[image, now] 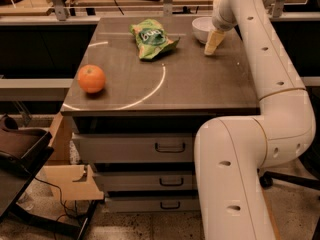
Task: Move white bowl near orange
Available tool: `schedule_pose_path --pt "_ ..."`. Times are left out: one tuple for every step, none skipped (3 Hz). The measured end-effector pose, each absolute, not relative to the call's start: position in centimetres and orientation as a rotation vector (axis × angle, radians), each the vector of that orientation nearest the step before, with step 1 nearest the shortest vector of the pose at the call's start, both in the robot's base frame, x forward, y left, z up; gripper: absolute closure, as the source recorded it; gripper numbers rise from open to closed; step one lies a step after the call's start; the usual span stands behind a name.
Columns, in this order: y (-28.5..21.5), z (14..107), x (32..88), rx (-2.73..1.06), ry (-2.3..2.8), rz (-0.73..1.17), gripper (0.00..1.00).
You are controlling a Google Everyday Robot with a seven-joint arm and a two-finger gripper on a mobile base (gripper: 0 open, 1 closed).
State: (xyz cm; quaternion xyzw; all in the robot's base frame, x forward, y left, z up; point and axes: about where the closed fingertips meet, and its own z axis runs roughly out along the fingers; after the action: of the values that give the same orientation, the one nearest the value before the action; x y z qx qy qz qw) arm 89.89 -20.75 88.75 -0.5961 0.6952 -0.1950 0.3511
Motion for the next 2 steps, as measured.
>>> schedule_pose_path --pt "-20.60 89.14 90.05 -1.565 1.762 -0.519 0.00" --pt "-20.48 90.02 90.83 -1.576 1.706 -0.571 0.00"
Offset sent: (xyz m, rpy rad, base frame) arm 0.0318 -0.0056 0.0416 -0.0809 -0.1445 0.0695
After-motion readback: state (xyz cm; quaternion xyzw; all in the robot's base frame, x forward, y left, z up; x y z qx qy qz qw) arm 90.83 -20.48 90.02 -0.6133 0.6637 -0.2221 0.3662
